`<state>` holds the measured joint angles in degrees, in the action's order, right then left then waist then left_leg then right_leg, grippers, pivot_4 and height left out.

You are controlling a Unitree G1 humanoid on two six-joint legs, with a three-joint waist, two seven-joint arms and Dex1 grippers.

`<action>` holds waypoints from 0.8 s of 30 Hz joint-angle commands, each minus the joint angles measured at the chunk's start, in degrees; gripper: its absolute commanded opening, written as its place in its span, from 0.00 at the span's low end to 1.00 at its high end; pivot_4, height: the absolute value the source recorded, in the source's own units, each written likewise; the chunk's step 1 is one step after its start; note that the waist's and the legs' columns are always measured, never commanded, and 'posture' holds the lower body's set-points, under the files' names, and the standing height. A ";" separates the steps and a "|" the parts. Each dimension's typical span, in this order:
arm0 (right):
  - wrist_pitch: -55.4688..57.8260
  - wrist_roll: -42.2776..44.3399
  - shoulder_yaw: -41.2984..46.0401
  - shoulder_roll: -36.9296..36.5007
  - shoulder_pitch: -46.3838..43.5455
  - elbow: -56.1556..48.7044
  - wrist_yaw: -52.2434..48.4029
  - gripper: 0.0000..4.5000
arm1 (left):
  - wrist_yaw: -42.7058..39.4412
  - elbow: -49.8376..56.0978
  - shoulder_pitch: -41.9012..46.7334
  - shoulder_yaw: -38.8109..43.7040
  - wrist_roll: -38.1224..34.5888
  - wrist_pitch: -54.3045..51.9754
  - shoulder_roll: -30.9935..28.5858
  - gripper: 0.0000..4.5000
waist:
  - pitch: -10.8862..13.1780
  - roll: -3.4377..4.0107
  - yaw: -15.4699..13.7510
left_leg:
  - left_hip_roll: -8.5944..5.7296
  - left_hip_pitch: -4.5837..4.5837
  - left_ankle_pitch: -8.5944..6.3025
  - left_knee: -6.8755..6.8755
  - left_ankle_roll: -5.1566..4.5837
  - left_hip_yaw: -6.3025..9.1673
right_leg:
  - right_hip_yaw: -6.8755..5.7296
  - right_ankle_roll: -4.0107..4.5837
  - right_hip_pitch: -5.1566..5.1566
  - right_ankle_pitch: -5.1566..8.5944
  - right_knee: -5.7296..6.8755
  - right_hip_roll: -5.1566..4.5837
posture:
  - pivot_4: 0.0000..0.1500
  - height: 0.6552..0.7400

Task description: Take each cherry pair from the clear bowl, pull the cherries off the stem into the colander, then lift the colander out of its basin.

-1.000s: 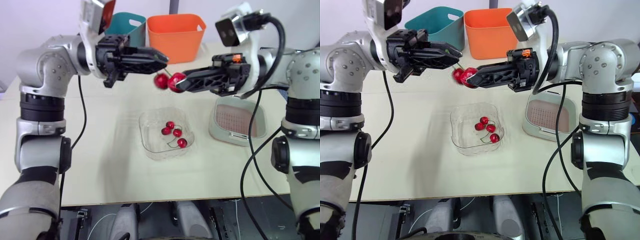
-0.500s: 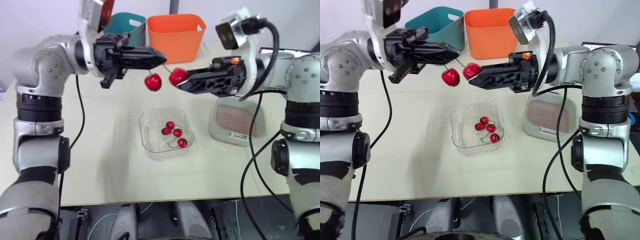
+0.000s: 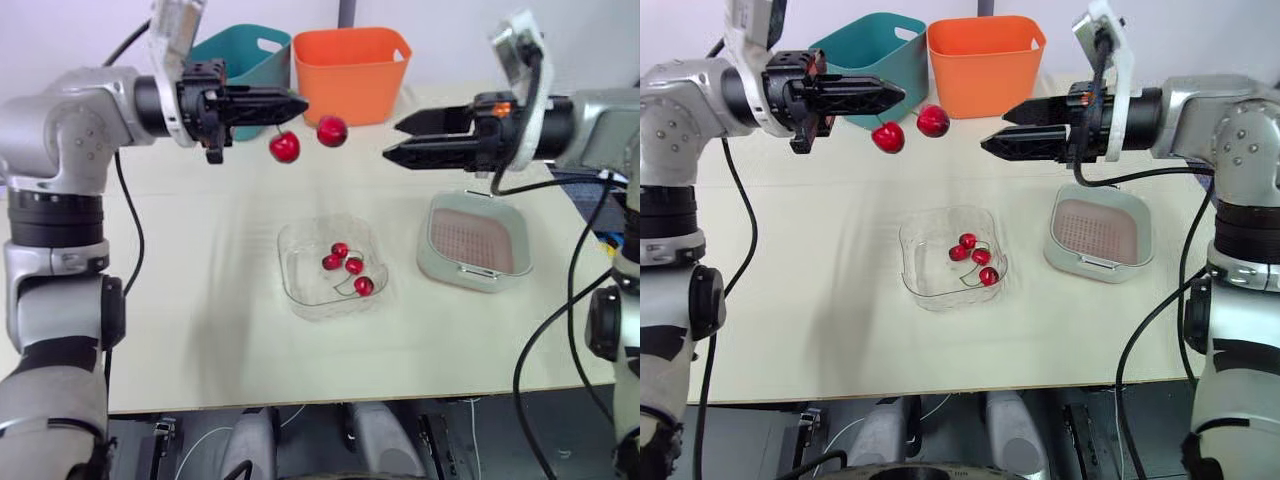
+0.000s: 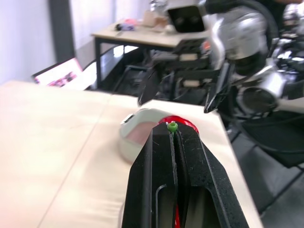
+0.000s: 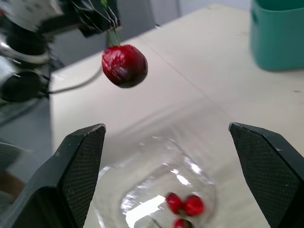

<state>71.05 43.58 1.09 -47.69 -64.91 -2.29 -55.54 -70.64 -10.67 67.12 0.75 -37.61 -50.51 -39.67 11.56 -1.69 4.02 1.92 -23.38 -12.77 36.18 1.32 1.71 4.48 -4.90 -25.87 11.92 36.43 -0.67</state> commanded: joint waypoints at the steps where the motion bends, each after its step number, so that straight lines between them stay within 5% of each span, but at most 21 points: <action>1: 1.80 -0.34 -0.22 -1.25 -2.85 -3.06 1.66 0.99 | 0.97 2.46 0.59 -0.72 2.35 1.96 -1.10 0.00 | 0.00 0.00 -0.08 | 0.00 0.00 0.00 0.01 0.00 0.00 | 0.00 0.00 0.00 0.00 0.00 0.00 | 1.00 1.00; 24: 3.59 -3.19 -7.85 10.32 -10.00 1.94 5.57 0.99 | -0.39 2.70 -0.03 -2.44 4.80 6.35 3.58 0.00 | 0.00 0.00 0.00 | 0.00 -0.04 0.00 0.02 0.00 -0.01 | 0.01 0.20 -0.01 -0.12 0.00 -0.01 | 1.00 1.00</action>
<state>75.52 40.67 -8.14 -37.21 -72.31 0.30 -49.70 -70.85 -9.85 67.03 -2.08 -33.00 -45.37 -35.60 11.56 -1.69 4.01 1.92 -23.41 -12.77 36.19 1.32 1.71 4.49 -4.71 -25.88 11.80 36.43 -0.67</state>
